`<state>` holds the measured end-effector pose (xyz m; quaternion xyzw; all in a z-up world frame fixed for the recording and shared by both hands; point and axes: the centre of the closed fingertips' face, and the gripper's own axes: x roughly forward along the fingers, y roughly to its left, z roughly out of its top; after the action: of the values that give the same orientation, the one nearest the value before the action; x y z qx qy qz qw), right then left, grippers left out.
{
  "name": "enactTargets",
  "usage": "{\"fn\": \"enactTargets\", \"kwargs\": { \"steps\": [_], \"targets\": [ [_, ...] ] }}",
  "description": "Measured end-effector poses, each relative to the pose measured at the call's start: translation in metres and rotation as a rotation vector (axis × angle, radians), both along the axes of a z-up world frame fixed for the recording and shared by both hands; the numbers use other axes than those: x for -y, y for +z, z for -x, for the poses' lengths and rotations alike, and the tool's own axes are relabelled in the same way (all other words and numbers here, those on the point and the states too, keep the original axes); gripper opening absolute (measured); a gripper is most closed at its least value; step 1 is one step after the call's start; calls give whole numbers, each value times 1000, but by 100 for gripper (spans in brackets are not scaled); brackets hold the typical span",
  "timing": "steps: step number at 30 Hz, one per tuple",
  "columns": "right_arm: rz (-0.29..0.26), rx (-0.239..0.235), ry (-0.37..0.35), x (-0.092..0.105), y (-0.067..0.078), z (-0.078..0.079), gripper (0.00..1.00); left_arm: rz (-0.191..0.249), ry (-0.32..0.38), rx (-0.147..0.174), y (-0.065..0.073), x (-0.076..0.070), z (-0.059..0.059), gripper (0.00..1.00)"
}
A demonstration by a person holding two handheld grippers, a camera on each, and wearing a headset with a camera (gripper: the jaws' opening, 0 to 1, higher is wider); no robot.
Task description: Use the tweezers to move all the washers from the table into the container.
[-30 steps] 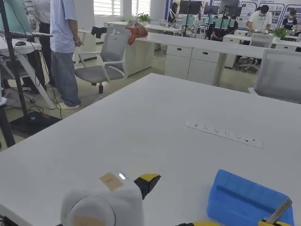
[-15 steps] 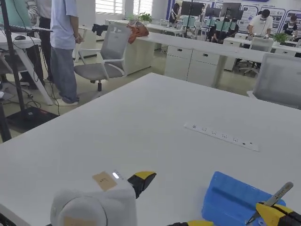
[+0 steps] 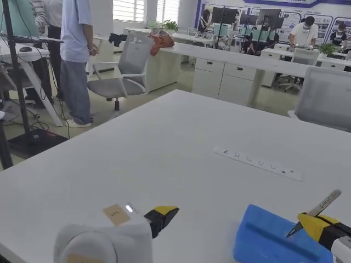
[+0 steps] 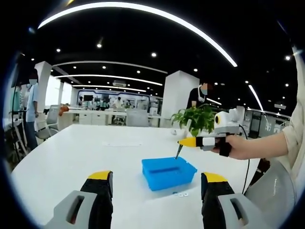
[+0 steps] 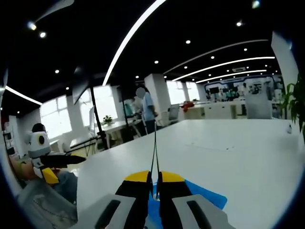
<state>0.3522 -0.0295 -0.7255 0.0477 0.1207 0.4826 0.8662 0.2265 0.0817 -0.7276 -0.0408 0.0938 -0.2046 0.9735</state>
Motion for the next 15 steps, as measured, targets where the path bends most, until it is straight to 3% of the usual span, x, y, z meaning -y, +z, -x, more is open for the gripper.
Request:
{"fn": "enactTargets", "kwargs": {
  "steps": [5,10,15],
  "targets": [
    [13,-9,-29,4,-10,-15,3,0,-4,-3,-1,1,0,76],
    [21,-51,-51,6,-28,-27,3,-12,-19,-9,-2,4,0,76],
    [70,-66,-42,0,-44,-32,3,-17,-19,-5,-2,3,0,76]
  ]
}}
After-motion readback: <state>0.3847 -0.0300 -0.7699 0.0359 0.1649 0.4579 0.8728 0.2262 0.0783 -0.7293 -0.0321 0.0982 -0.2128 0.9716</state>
